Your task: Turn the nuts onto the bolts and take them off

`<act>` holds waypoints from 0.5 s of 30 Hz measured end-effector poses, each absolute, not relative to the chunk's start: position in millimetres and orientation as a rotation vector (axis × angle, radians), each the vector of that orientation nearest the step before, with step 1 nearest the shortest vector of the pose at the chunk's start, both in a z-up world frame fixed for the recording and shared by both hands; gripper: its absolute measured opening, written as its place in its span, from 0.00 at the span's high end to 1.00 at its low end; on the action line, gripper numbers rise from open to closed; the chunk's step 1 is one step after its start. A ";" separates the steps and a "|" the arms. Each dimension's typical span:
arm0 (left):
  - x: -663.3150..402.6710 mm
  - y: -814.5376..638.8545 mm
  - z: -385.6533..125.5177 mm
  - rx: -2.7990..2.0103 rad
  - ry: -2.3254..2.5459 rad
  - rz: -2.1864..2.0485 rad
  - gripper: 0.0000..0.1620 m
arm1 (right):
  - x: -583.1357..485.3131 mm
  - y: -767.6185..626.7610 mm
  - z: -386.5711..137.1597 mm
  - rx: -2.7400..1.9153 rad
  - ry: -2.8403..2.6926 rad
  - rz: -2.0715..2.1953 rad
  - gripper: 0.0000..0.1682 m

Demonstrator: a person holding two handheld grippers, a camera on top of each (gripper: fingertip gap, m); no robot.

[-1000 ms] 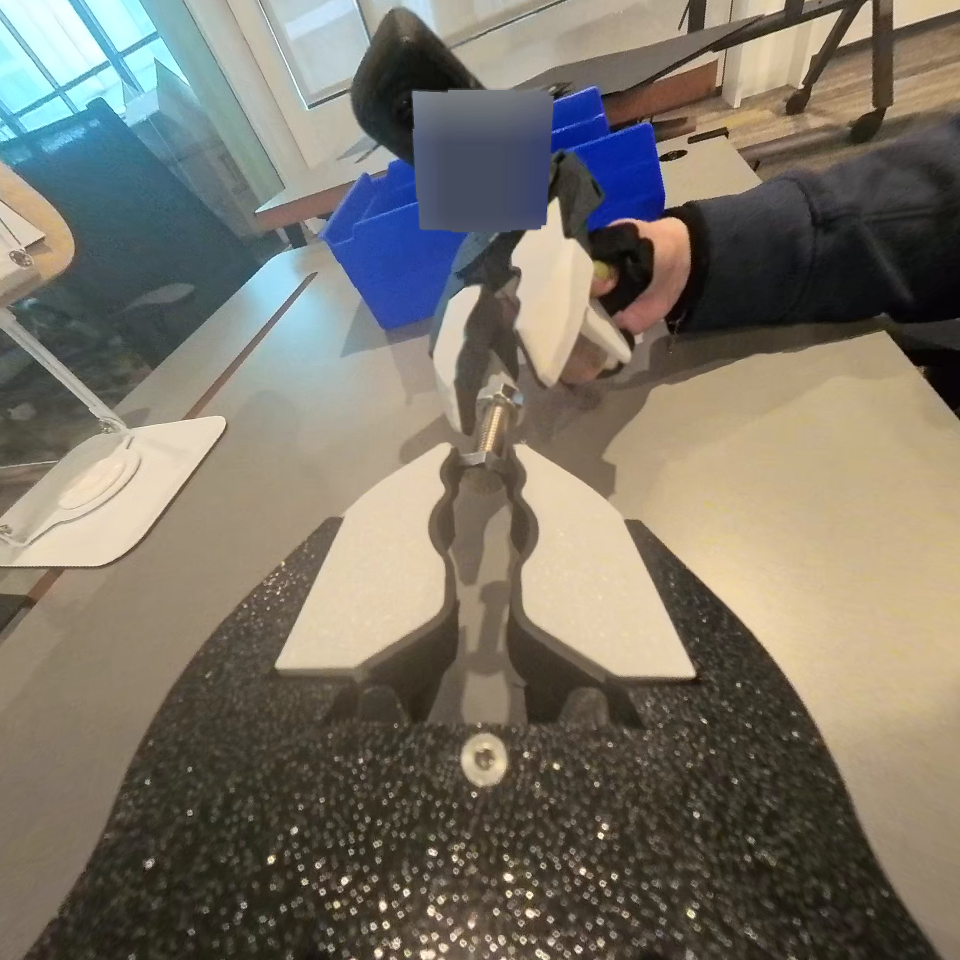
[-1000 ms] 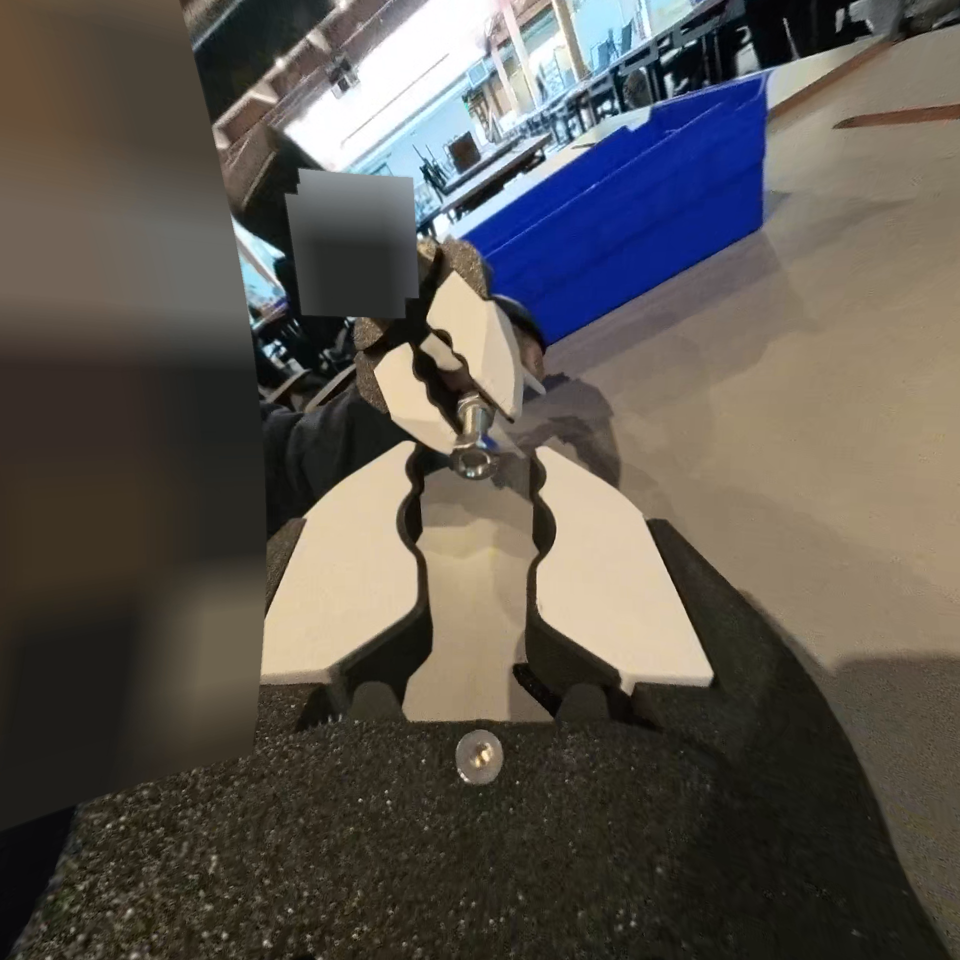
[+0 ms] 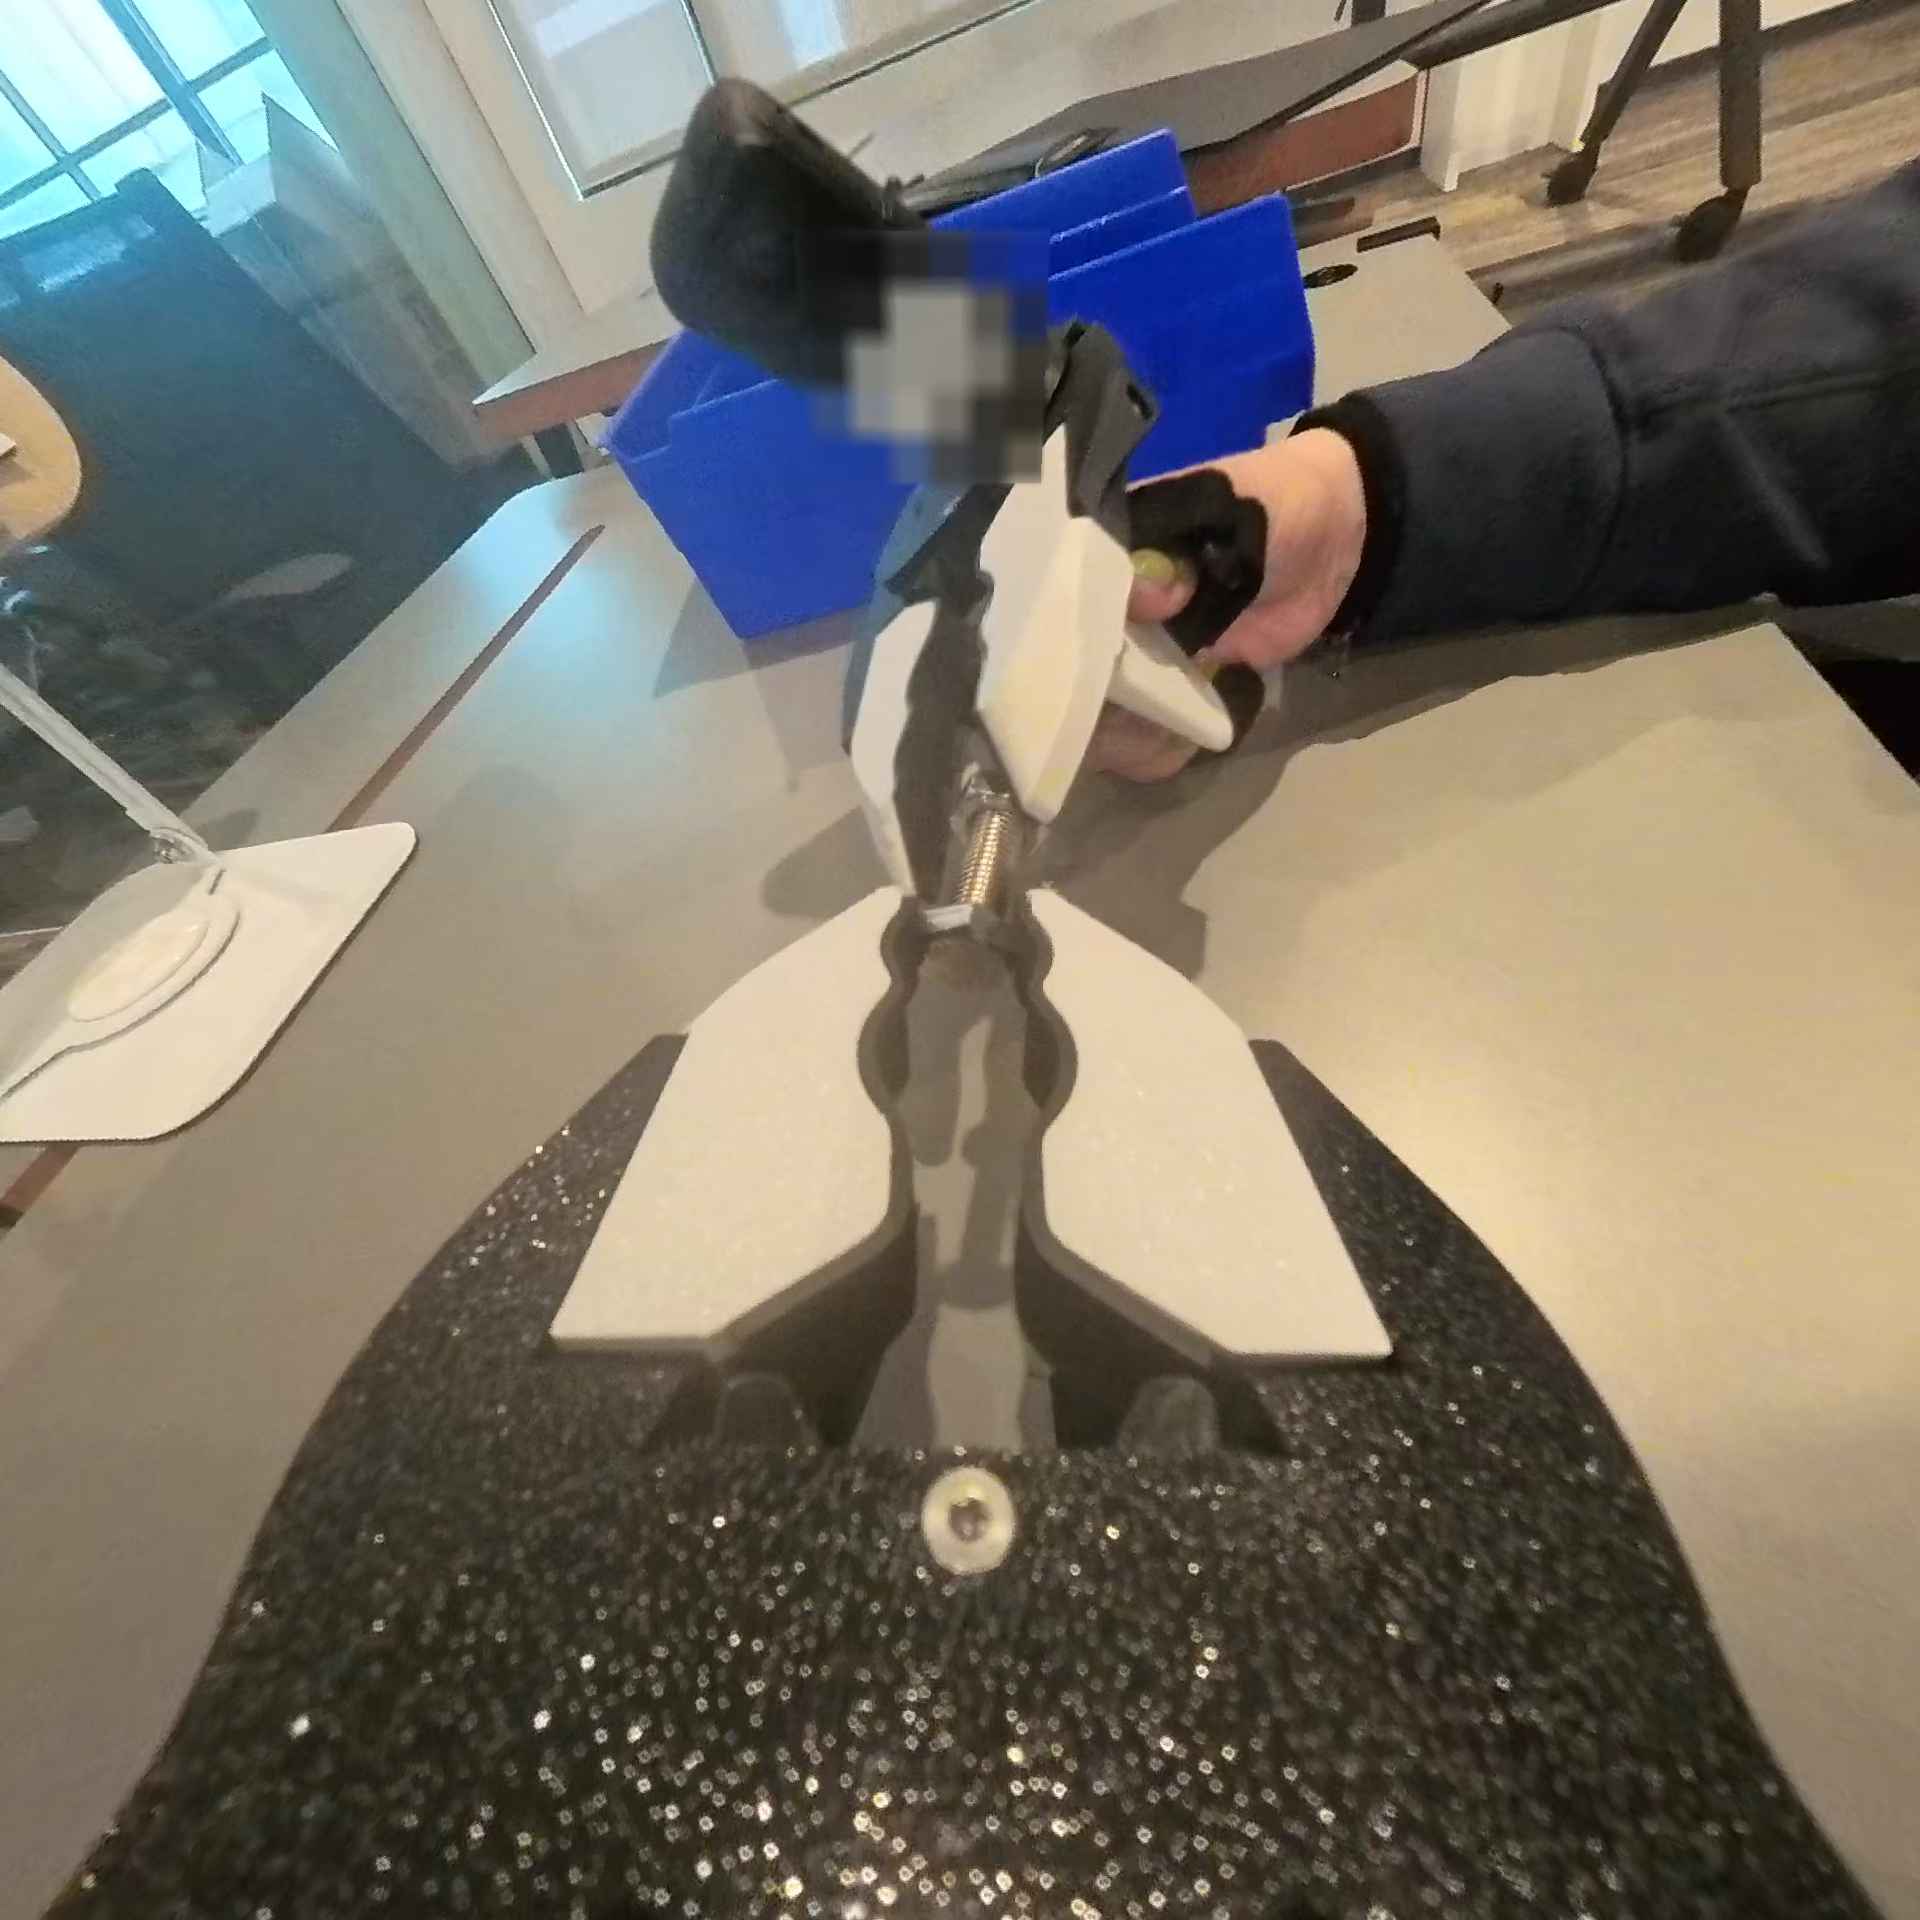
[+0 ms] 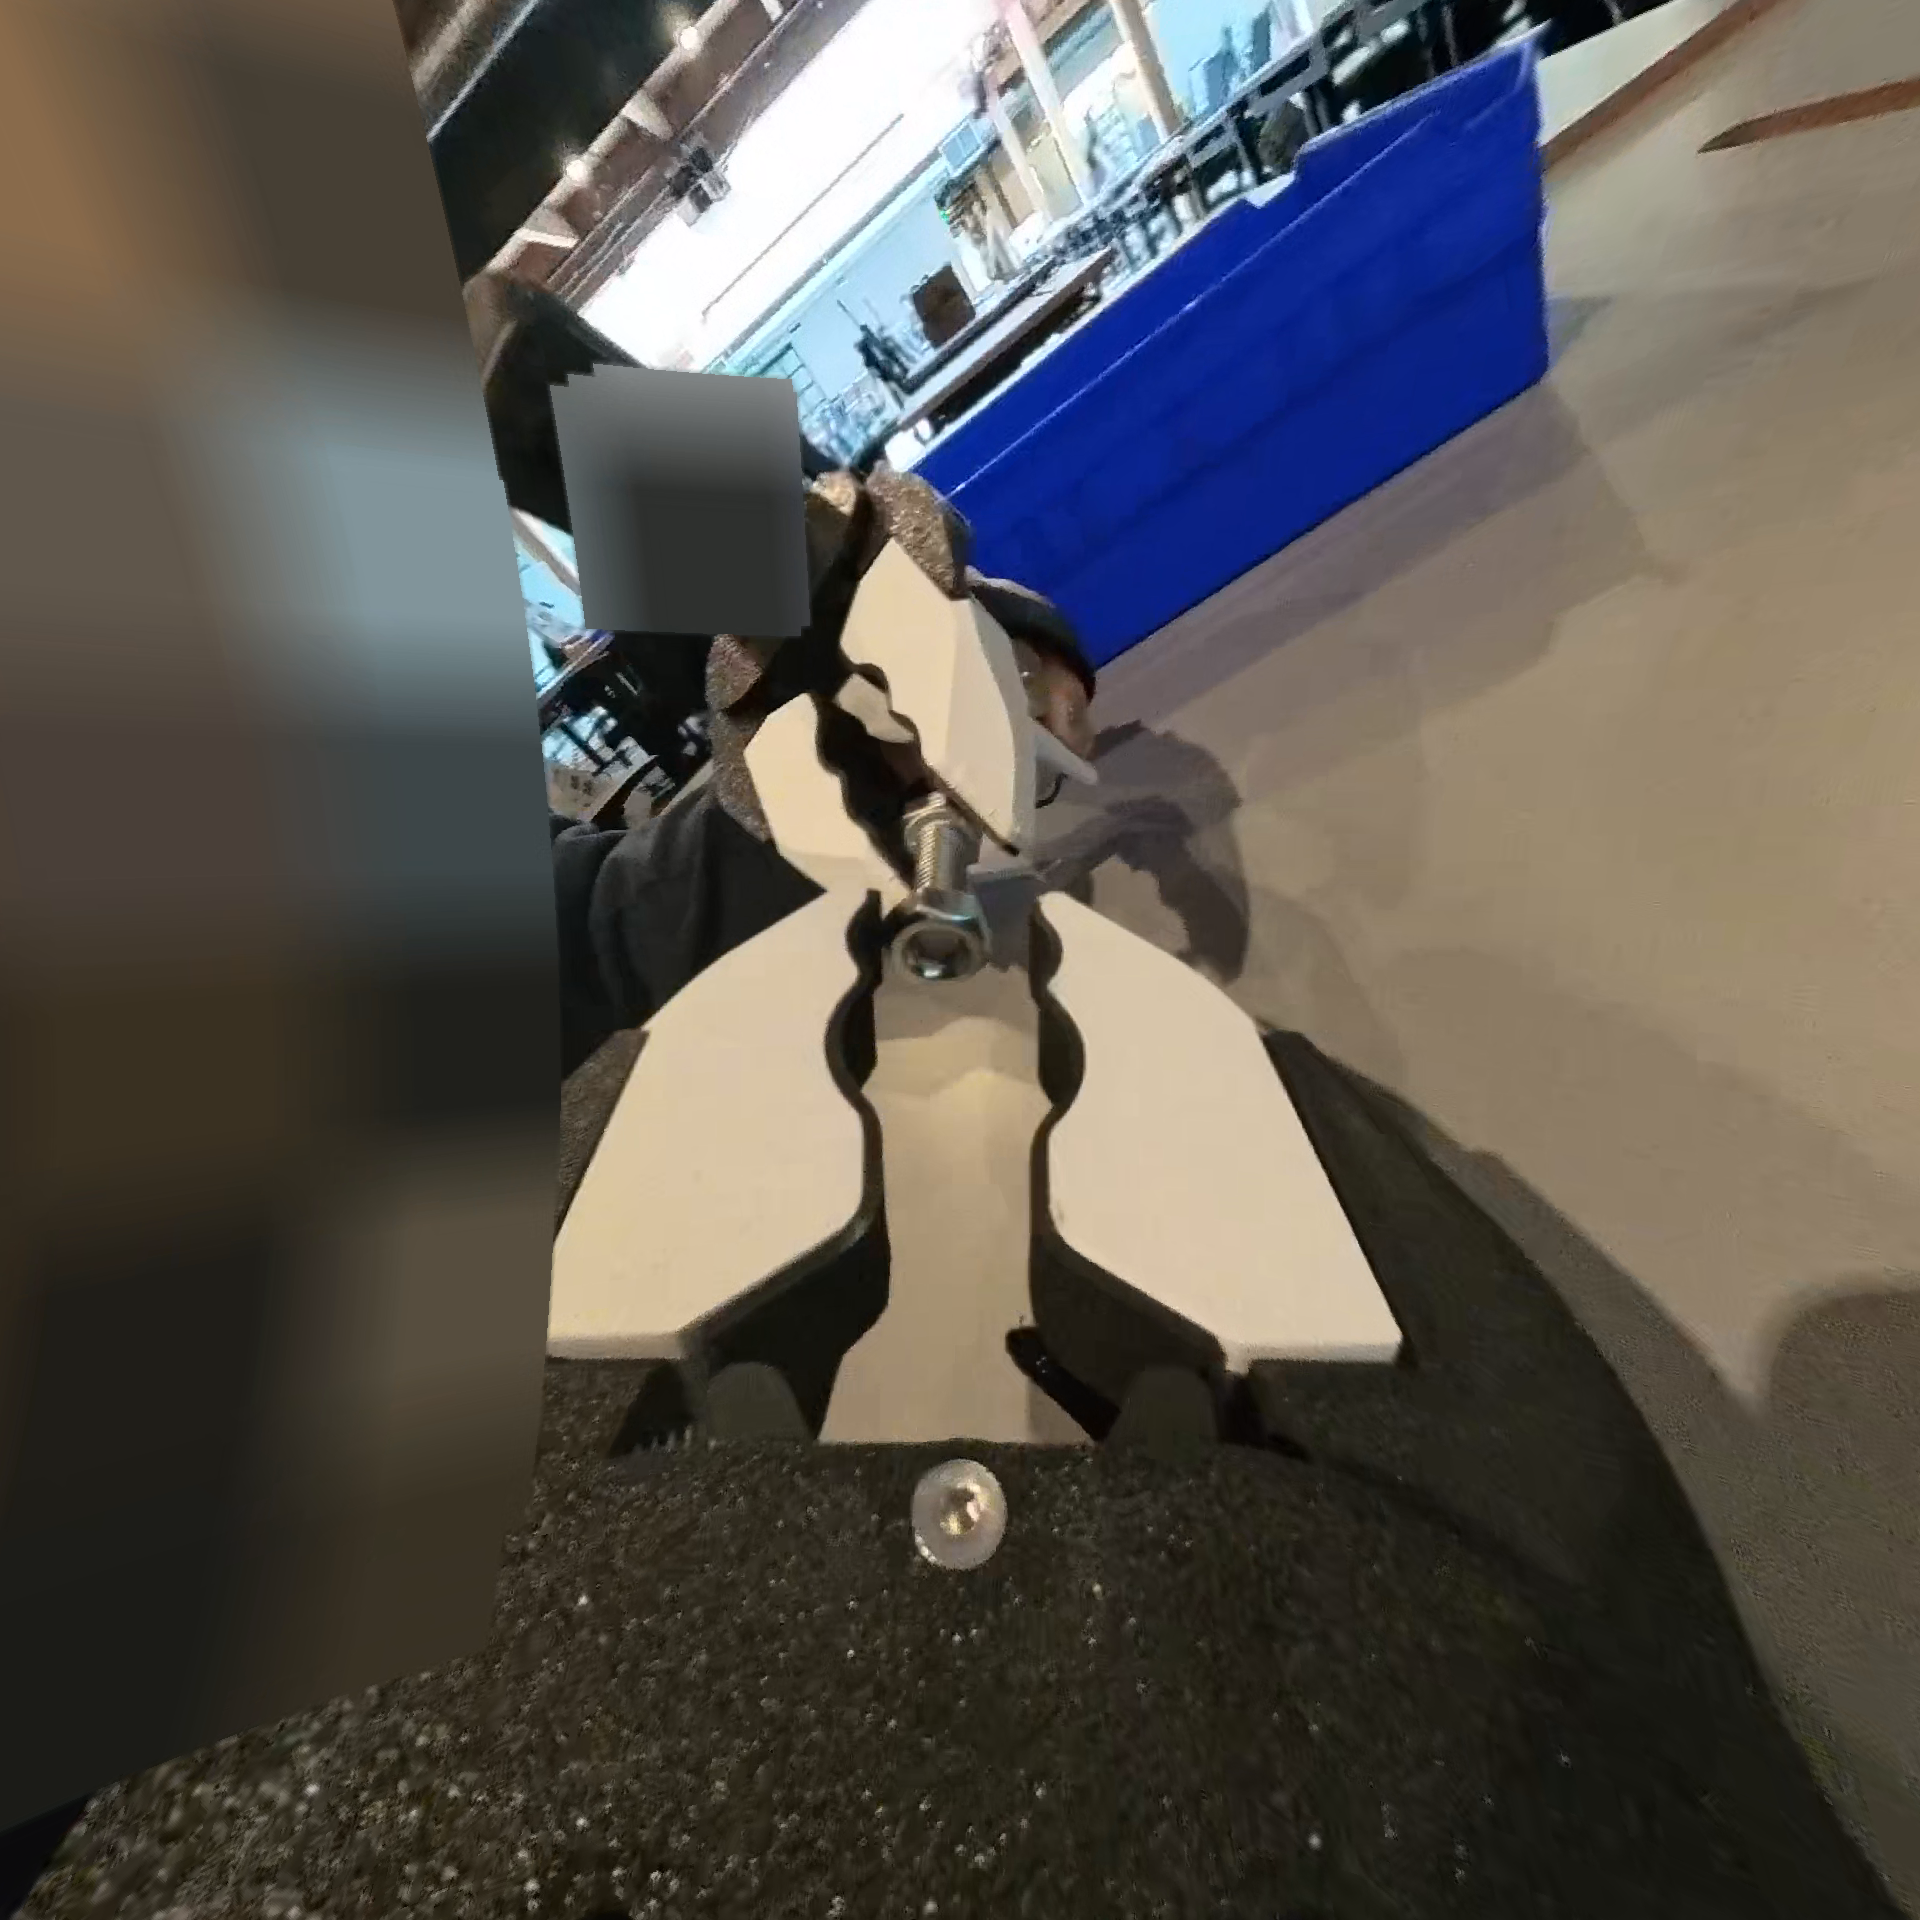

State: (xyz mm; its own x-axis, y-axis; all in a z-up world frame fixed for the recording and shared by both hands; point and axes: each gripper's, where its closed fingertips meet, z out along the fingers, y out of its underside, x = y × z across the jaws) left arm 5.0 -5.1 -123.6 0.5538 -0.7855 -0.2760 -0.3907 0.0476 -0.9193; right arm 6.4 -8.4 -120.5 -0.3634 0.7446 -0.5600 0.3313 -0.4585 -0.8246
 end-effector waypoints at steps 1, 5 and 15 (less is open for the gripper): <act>4.0 -4.8 -124.2 -1.569 1.028 -0.403 0.89 | 8.1 -10.0 -121.0 -1.541 -1.442 1.886 0.87; 1.6 -4.2 -123.0 -1.567 1.012 -0.415 0.90 | 14.0 -14.6 -130.5 -1.492 -1.567 1.754 0.85; 1.5 -3.3 -124.1 -1.568 1.014 -0.396 0.89 | 11.9 -6.3 -123.5 -1.560 -1.430 1.877 0.87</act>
